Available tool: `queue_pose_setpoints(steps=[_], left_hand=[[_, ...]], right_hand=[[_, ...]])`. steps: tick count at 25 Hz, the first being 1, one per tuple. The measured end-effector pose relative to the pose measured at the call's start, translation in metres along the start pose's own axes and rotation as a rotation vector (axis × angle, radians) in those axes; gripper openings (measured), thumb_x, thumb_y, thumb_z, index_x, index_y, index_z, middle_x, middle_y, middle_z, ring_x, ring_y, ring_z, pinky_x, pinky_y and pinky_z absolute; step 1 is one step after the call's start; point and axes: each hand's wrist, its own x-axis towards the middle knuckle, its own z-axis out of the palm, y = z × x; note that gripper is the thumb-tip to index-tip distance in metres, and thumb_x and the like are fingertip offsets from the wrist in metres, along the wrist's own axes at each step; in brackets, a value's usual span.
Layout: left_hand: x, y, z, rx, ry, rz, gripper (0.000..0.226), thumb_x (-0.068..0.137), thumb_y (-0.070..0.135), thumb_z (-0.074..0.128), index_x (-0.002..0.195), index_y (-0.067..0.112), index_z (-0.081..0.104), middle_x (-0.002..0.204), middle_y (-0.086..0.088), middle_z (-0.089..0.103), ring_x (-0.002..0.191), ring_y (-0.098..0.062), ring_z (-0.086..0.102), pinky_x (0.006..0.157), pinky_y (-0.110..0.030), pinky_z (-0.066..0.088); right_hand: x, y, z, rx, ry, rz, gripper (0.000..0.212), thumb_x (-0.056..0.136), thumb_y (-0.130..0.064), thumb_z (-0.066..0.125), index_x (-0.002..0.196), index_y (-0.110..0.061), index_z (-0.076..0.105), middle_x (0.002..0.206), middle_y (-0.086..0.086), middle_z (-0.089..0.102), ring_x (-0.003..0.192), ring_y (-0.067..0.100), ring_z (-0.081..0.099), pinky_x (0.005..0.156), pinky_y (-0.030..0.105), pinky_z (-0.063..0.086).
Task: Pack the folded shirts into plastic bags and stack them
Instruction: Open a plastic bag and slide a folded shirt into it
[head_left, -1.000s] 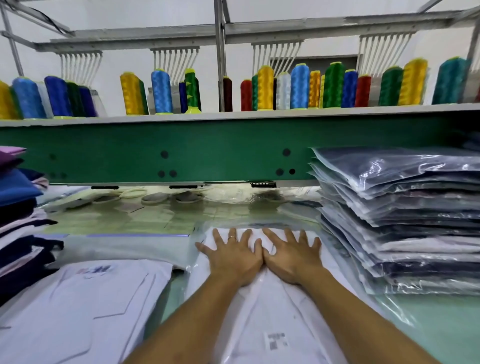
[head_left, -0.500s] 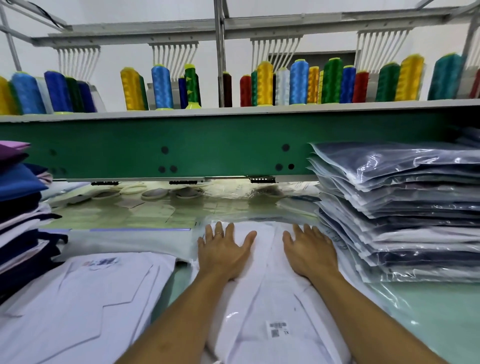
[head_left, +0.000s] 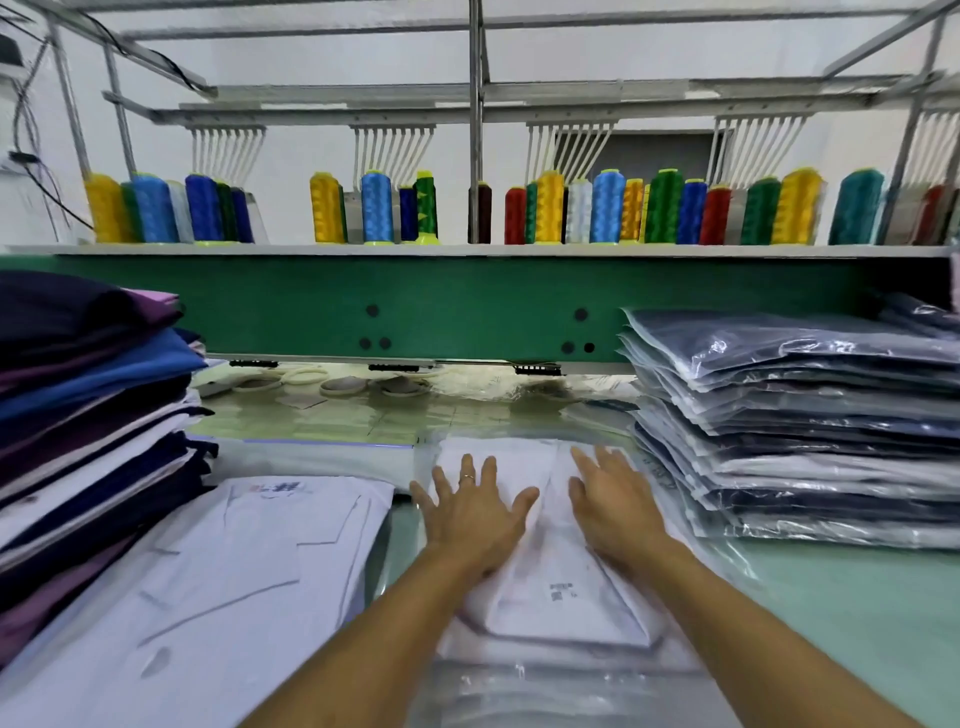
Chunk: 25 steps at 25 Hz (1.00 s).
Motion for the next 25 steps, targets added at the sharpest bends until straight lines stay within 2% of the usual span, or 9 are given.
queue_pose_setpoints(steps=[4, 7, 10, 14, 16, 19, 22, 25], left_hand=[[-0.045, 0.016, 0.001, -0.04, -0.078, -0.009, 0.062, 0.101, 0.058, 0.023, 0.159, 0.041, 0.01, 0.17, 0.008, 0.002, 0.154, -0.039, -0.003, 0.111, -0.077, -0.005], [-0.073, 0.006, 0.007, -0.015, -0.064, 0.028, 0.056, 0.101, 0.051, 0.023, 0.157, 0.043, 0.017, 0.169, 0.007, 0.008, 0.154, -0.039, -0.001, 0.11, -0.077, -0.003], [-0.089, -0.006, 0.015, 0.046, 0.008, 0.052, 0.057, 0.102, 0.053, 0.021, 0.157, 0.039, 0.021, 0.168, 0.007, 0.013, 0.154, -0.035, 0.002, 0.116, -0.07, 0.003], [-0.093, -0.012, 0.018, 0.059, 0.08, 0.061, 0.058, 0.099, 0.062, 0.022, 0.153, 0.039, 0.027, 0.167, 0.007, 0.019, 0.153, -0.034, 0.009, 0.12, -0.06, 0.011], [-0.093, -0.02, 0.018, 0.028, 0.061, 0.03, 0.064, 0.097, 0.067, 0.022, 0.155, 0.039, 0.025, 0.168, 0.004, 0.016, 0.154, -0.036, 0.008, 0.121, -0.054, 0.013], [-0.098, -0.035, 0.016, -0.038, 0.013, -0.031, 0.072, 0.094, 0.073, 0.024, 0.157, 0.038, 0.021, 0.169, 0.0, 0.013, 0.15, -0.036, 0.018, 0.121, -0.047, 0.02], [-0.104, -0.042, 0.009, 0.014, 0.105, -0.044, 0.071, 0.094, 0.072, 0.028, 0.152, 0.031, 0.031, 0.16, -0.006, 0.032, 0.138, -0.034, 0.034, 0.111, -0.044, 0.032], [-0.11, -0.043, 0.0, 0.04, 0.208, -0.065, 0.069, 0.093, 0.072, 0.034, 0.14, 0.023, 0.045, 0.137, -0.012, 0.056, 0.126, -0.034, 0.046, 0.101, -0.042, 0.038]], right_hand=[[-0.051, -0.034, -0.006, 0.009, -0.095, -0.109, 0.053, 0.106, -0.039, 0.027, 0.159, -0.036, 0.021, 0.169, 0.003, 0.012, 0.155, 0.03, 0.01, 0.123, 0.054, 0.013], [-0.083, -0.041, -0.002, -0.01, -0.158, -0.114, 0.051, 0.106, -0.047, 0.019, 0.157, -0.041, 0.022, 0.169, 0.002, 0.012, 0.155, 0.03, 0.011, 0.121, 0.058, 0.01], [-0.106, -0.03, 0.003, -0.05, -0.182, -0.075, 0.056, 0.101, -0.061, 0.015, 0.155, -0.047, 0.018, 0.169, -0.003, 0.01, 0.156, 0.029, 0.004, 0.12, 0.062, 0.004], [-0.122, -0.005, 0.001, -0.083, -0.204, -0.008, 0.072, 0.087, -0.081, 0.006, 0.154, -0.055, 0.006, 0.17, -0.005, 0.002, 0.155, 0.034, 0.0, 0.123, 0.054, 0.0], [-0.126, 0.004, -0.002, -0.076, -0.211, 0.023, 0.079, 0.081, -0.084, 0.003, 0.154, -0.055, 0.003, 0.17, 0.0, 0.001, 0.155, 0.036, 0.0, 0.125, 0.05, 0.0], [-0.131, 0.01, -0.005, -0.08, -0.191, 0.068, 0.075, 0.087, -0.082, 0.007, 0.156, -0.053, 0.003, 0.17, 0.008, 0.003, 0.155, 0.034, -0.001, 0.125, 0.046, 0.0], [-0.132, 0.012, -0.01, -0.093, -0.167, 0.115, 0.074, 0.09, -0.079, 0.011, 0.158, -0.048, 0.008, 0.169, 0.012, 0.006, 0.155, 0.034, -0.001, 0.125, 0.047, 0.003], [-0.131, 0.011, -0.014, -0.099, -0.144, 0.172, 0.072, 0.094, -0.074, 0.016, 0.158, -0.043, 0.015, 0.167, 0.015, 0.01, 0.154, 0.038, 0.001, 0.124, 0.048, 0.007]])
